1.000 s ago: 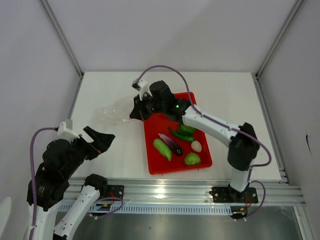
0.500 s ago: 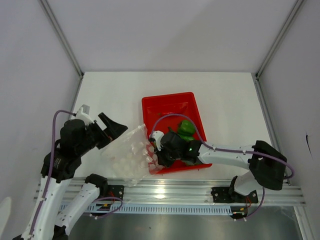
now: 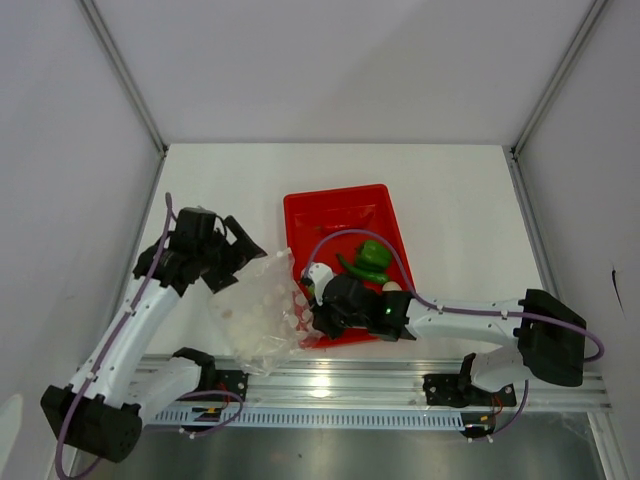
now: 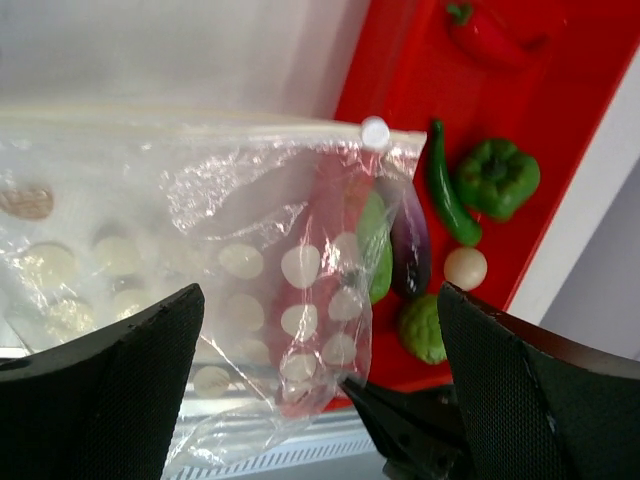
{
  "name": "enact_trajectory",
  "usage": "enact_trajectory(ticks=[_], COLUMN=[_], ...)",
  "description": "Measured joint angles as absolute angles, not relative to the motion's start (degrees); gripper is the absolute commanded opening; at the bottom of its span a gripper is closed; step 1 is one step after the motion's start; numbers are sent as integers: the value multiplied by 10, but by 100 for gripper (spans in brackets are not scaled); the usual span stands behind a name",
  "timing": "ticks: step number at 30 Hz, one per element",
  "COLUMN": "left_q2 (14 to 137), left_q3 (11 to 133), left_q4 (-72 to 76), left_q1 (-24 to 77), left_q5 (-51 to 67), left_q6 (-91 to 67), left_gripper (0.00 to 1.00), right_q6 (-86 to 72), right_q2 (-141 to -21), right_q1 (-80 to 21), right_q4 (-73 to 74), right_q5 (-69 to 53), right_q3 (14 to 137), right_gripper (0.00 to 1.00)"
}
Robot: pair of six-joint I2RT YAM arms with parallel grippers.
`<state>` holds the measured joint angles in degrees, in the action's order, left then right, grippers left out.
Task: Place the food in the zip-top bag and seal the zipper
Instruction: Open the zipper of the food storage bag.
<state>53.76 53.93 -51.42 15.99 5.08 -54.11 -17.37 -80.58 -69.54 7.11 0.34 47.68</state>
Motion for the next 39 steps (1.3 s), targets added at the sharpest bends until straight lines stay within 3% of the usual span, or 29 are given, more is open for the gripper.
enact_trajectory(ticks=[3, 9, 14, 21, 29, 39], left_q2=[569, 566, 640, 701, 701, 848], left_q3=[559, 510, 477, 476, 514, 579], left_q4=[-507, -398, -336, -321, -425, -497], left_q1=[139, 53, 21, 15, 12, 12], left_q5=[44, 114, 171, 175, 71, 75], left_q6=[-530, -489, -461, -449, -476, -498], left_gripper=[100, 85, 77, 82, 83, 84], right_q6=[-174, -174, -173, -173, -174, -170], right_q2=[-805, -803, -786, -768, -759, -759], right_q1=[-696, -698, -700, -700, -700, -709], right_q4=[69, 64, 57, 53, 52, 51], right_q5=[11, 11, 7, 6, 6, 10], right_q3=[475, 469, 462, 458, 448, 448], right_gripper=[0, 0, 0, 0, 0, 0])
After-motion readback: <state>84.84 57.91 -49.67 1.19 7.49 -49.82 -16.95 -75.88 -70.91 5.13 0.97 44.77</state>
